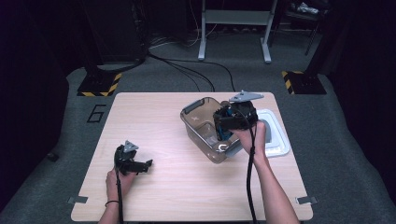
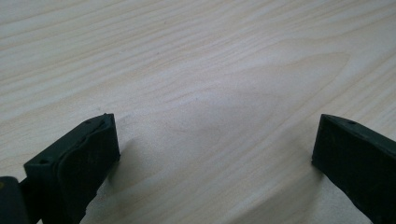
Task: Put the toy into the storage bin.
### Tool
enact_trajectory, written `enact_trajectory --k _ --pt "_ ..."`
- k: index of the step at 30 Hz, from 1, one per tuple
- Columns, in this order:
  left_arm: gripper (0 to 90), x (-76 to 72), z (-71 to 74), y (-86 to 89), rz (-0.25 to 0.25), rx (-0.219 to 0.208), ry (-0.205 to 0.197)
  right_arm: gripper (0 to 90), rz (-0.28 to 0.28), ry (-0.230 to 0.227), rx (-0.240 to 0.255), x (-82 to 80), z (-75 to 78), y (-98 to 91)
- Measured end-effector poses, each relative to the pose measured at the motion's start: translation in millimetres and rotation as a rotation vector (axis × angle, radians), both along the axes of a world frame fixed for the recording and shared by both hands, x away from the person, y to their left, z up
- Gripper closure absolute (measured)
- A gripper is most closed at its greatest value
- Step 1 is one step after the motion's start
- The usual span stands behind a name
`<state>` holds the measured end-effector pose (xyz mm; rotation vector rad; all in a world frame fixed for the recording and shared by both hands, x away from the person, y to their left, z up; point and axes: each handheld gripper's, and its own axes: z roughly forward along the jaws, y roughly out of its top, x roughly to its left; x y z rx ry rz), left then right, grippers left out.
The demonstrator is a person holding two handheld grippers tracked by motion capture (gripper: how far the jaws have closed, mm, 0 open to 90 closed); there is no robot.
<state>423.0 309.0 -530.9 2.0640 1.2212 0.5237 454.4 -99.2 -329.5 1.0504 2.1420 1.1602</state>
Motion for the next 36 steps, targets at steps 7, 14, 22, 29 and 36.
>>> enact_trajectory --k 7,14,22,29,36 --pt "0.4 0.0 0.0 -0.1 0.0 -0.001 0.0 24.0 -0.01 0.028 0.013 3.0 -17.5 -1.5" --pt "0.4 0.0 0.0 0.0 0.0 0.0 0.0 24.0 -0.021 0.062 0.02 4.7 -34.3 -3.4" --pt "0.4 0.0 0.0 0.0 0.0 0.0 0.0 24.0 -0.028 0.09 0.024 5.0 -50.2 -6.3" --pt "0.4 0.0 0.0 0.0 0.0 0.0 0.0 23.9 -0.025 0.114 0.012 5.6 -64.0 -8.1" --pt "0.4 0.0 0.0 0.0 0.0 0.0 -0.001 23.9 -0.031 0.126 0.015 5.3 -70.5 -10.9"
